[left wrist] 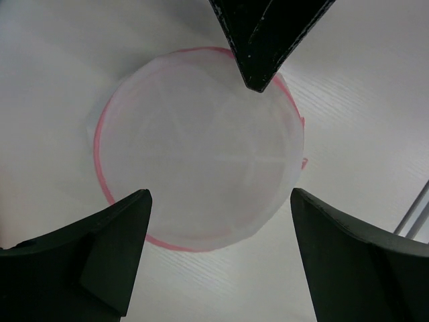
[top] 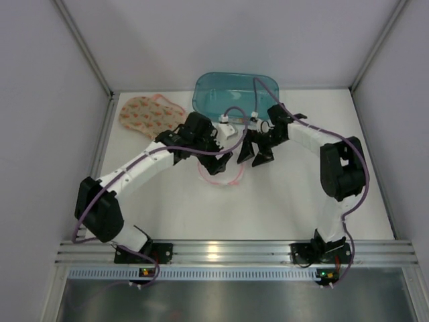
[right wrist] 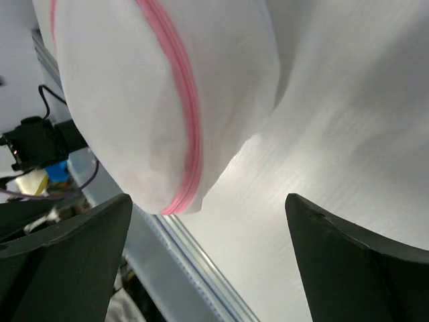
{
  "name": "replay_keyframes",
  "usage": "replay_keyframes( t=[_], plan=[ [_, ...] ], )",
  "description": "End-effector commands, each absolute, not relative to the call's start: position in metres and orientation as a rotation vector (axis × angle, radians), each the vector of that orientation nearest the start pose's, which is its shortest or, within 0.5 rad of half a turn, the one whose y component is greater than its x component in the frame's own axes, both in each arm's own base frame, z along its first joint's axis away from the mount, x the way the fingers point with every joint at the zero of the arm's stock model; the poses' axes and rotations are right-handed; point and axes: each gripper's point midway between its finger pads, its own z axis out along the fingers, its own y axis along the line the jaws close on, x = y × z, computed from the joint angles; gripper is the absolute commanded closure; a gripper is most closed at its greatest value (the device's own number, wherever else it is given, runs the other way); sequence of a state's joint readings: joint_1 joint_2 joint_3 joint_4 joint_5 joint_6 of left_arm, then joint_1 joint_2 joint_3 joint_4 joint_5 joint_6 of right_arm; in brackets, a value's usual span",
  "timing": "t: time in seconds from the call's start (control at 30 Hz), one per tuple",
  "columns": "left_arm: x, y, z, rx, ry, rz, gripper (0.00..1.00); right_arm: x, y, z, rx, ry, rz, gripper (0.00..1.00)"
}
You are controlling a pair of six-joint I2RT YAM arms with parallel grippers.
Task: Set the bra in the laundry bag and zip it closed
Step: Move the laundry bag to the center of the board.
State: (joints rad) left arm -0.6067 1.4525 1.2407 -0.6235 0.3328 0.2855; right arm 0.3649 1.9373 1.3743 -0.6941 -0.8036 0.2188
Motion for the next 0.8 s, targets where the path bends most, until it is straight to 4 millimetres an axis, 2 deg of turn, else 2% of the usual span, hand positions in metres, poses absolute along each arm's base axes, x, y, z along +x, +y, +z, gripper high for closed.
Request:
replay_keyframes(
  t=[0.0,0.13,0.27,0.3,0.33,0.4,0.47,0.5,0.53,0.57,0.63,0.77],
  plan=[
    [0.31,-0.276,0.179,1.119,2.08,-0.442,0.1,0.32,0.226,0.135,-0.431,2.646,1.107,0.01],
    [0.311,-0.288,0.142,1.179,2.158,-0.395,0.11,0.331,0.19,0.156,-0.353,2.587,1.029,0.01],
    [0.311,-0.278,0.101,1.224,2.241,-0.24,0.12,0.335,0.159,0.175,-0.275,2.519,0.968,0.01],
    [0.31,-0.269,0.086,1.241,2.275,-0.191,0.12,0.334,0.155,0.177,-0.267,2.51,0.957,0.01],
    [0.315,-0.254,0.08,1.231,2.294,-0.095,0.13,0.333,0.149,0.177,-0.252,2.511,0.943,0.01],
    [0.313,-0.233,0.068,1.248,2.322,-0.029,0.14,0.328,0.146,0.183,-0.266,2.493,0.918,0.01],
    [0.321,-0.204,0.064,1.205,2.361,0.023,0.15,0.322,0.145,0.184,-0.269,2.488,0.915,0.01],
    [0.317,-0.19,0.062,1.198,2.386,0.041,0.16,0.322,0.145,0.183,-0.27,2.484,0.914,0.01],
    [0.322,-0.17,0.062,1.16,2.412,0.069,0.16,0.319,0.145,0.182,-0.27,2.486,0.915,0.01],
    [0.322,-0.159,0.06,1.147,2.429,0.084,0.16,0.319,0.145,0.181,-0.27,2.486,0.915,0.01],
    [0.317,-0.126,0.06,1.117,2.464,0.129,0.16,0.317,0.145,0.183,-0.27,2.481,0.915,0.01],
    [0.299,-0.085,0.057,1.092,2.527,0.167,0.16,0.317,0.144,0.185,-0.292,2.475,0.905,0.01]
  ],
)
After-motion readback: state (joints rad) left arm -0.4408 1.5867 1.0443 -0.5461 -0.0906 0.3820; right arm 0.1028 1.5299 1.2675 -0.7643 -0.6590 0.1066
